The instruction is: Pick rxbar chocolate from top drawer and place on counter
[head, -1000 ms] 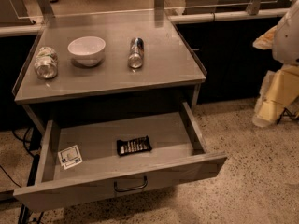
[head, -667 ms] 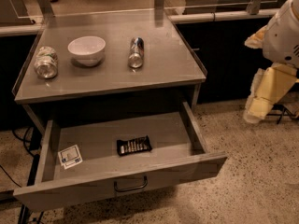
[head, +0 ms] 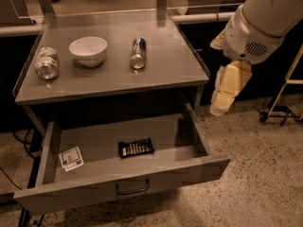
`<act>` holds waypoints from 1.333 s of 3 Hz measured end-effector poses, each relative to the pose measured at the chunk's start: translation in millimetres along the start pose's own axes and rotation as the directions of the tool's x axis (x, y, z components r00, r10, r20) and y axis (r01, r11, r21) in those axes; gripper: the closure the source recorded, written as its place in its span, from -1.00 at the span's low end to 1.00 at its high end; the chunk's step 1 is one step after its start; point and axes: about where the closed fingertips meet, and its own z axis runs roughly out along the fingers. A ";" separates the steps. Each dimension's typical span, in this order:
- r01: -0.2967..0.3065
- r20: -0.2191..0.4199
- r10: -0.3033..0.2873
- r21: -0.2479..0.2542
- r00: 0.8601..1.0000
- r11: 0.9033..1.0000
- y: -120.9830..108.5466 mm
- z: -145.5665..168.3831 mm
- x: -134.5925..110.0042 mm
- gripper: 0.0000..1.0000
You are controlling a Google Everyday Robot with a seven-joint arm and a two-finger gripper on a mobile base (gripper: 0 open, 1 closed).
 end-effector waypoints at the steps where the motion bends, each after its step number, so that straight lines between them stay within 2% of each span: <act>1: 0.001 0.000 -0.001 -0.001 1.000 1.000 -0.2 0.6 -0.5 -1.00; 2: 0.007 0.026 -0.006 -0.019 1.000 1.000 4.0 13.8 -9.9 -1.00; 4: 0.096 0.034 -0.096 -0.027 0.995 0.995 11.7 64.5 -58.4 -1.00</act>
Offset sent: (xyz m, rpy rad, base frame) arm 0.0005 0.0306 -0.0257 0.0618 0.0342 0.0377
